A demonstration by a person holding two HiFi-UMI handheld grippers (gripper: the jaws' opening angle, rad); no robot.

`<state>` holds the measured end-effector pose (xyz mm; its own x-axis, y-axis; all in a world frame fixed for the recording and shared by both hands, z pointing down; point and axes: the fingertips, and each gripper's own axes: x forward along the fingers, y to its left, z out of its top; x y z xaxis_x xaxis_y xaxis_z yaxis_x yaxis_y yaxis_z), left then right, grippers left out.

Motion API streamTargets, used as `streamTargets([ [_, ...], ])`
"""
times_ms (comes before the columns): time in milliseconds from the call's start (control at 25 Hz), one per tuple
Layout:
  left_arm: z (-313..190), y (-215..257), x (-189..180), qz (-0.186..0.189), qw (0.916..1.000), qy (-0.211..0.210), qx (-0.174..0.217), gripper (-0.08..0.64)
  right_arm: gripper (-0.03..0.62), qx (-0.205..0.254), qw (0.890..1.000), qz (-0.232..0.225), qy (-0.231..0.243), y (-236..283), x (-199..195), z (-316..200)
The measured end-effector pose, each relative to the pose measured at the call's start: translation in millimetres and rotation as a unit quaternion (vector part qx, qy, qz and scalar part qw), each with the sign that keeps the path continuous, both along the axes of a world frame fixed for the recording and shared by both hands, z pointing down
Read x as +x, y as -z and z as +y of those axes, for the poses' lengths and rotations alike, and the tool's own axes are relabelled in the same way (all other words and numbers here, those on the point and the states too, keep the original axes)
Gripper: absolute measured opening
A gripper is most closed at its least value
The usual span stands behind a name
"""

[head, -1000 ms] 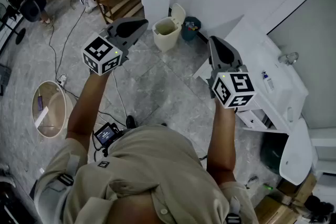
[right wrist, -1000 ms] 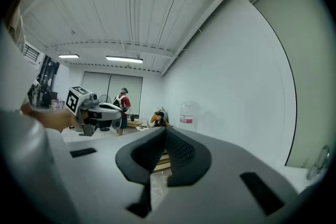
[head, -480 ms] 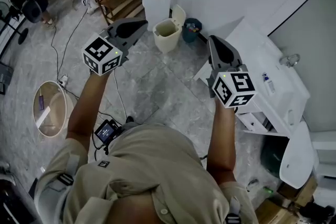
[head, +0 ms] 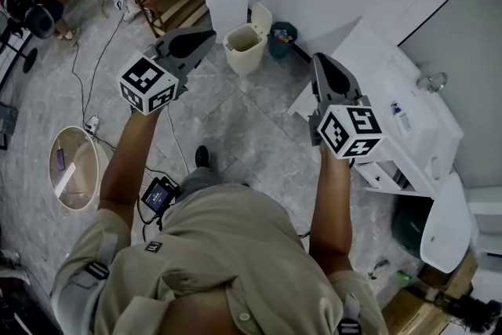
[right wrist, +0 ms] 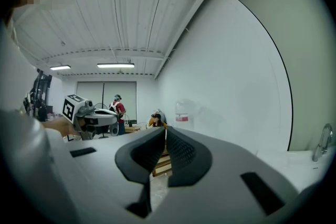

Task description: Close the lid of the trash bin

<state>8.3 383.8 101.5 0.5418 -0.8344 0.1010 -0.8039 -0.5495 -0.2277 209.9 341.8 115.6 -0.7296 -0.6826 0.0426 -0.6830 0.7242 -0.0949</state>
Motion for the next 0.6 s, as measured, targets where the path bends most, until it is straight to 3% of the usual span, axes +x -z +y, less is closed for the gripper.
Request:
streamTargets([
  [600,-105.3,-17.6,-49.3,0.042,0.9965,-0.071,-0.007,0.014,0.026,-0.017,0.995,0.038,-0.086,-13.0,-34.9,-66.9],
])
